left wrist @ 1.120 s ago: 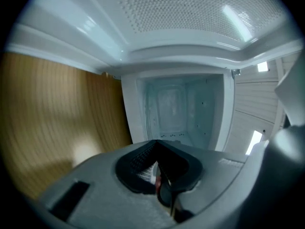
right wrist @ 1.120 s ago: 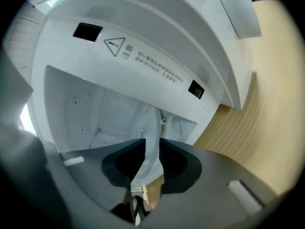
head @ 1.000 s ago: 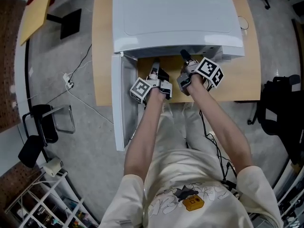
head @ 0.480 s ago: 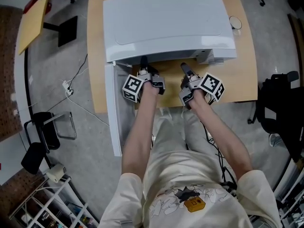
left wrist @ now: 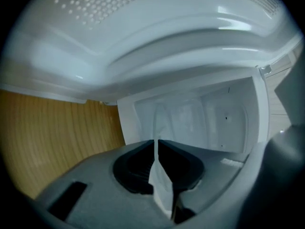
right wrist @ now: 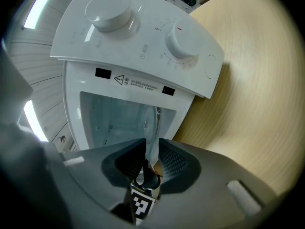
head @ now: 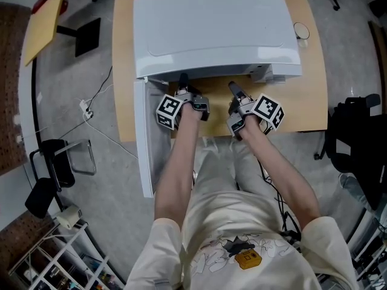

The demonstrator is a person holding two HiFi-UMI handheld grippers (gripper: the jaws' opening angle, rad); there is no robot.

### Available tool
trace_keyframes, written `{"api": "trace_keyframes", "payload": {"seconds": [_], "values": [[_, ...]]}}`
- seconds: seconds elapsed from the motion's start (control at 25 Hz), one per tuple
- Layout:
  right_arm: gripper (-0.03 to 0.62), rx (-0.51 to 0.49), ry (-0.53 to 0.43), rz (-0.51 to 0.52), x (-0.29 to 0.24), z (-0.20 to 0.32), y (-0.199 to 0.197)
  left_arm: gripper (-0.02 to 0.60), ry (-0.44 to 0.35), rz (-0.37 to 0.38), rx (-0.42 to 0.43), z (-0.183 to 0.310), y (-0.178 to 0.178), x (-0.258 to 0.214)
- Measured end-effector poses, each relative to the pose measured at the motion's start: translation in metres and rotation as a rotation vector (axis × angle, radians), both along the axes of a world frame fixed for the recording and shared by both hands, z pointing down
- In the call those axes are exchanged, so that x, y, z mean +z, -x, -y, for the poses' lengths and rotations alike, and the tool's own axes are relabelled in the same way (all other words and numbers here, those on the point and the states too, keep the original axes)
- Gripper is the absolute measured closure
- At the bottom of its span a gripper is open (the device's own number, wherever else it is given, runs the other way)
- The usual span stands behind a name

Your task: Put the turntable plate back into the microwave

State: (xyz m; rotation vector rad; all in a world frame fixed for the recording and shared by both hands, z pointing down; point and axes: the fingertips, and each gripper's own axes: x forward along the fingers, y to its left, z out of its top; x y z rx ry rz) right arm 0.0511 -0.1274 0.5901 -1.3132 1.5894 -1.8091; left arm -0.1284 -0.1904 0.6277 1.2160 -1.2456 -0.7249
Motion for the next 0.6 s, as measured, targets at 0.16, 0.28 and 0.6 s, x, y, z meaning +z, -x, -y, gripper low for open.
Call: {"api": "trace_keyframes", "payload": {"seconds": [0.16, 0.28, 0.6], "values": [[0.508, -0.001, 0.01, -0.008, 0.005, -0.004, -0.003, 0.568, -0.002, -0.026, 0.032, 0.007, -0.006, -0.002], [0.508, 0.007, 0.026, -0.002, 0.01, -0.008, -0.003, 0.569, 0.01, -0.022, 0.076, 0.008, -0.02, -0.001], [0.496, -0.02, -0.009, -0.006, 0.001, 0.0, 0.0, 0.524, -0.03, -0.041, 0.079, -0.001, -0.021, -0.007]]}}
